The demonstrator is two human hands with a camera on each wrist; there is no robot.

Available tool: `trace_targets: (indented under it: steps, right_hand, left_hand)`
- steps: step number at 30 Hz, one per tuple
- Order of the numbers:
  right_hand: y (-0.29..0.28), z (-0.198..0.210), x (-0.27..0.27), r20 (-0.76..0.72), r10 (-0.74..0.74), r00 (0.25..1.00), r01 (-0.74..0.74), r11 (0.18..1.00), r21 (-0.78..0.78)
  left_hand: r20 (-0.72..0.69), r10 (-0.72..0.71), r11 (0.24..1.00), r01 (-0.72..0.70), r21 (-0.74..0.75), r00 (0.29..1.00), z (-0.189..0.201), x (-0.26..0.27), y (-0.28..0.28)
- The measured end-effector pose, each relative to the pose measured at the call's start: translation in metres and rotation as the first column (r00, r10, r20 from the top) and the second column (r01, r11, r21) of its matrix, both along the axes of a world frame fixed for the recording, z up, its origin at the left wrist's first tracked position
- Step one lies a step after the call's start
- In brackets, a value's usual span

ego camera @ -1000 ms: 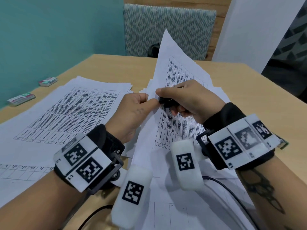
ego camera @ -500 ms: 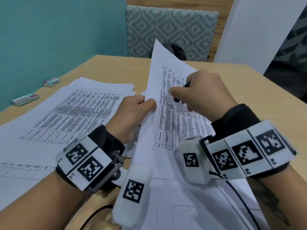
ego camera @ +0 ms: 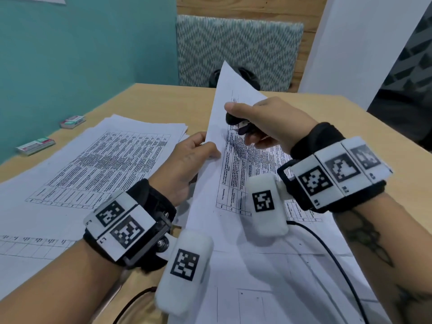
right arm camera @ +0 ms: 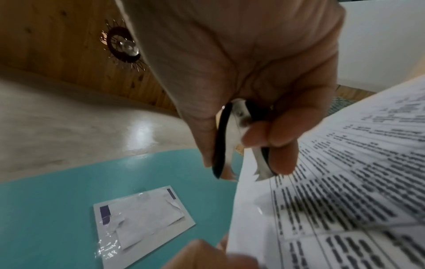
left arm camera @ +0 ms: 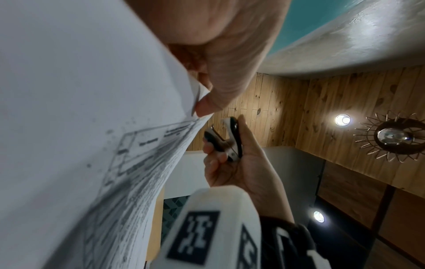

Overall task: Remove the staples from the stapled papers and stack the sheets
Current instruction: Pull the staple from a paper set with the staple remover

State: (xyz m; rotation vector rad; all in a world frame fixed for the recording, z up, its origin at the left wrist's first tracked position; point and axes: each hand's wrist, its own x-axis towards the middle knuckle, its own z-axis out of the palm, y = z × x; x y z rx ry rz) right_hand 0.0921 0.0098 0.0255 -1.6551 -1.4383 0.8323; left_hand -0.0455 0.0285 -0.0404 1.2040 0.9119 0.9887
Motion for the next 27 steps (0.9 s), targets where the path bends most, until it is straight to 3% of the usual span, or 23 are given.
trace_targets:
  steps: [11, 27]
  right_hand:
    - [0.008, -0.01, -0.009, 0.071, 0.057, 0.996, -0.056, 0.998, -0.025]
    - [0.009, -0.024, -0.011, 0.069, 0.016, 0.997, -0.017, 1.0, 0.019]
  left_hand:
    - [0.07, 0.1, 0.986, -0.09, -0.142, 0.993, 0.004, 0.0, 0.0]
    - [0.109, 0.089, 0.943, -0.048, -0.33, 0.99, 0.0, -0.001, 0.001]
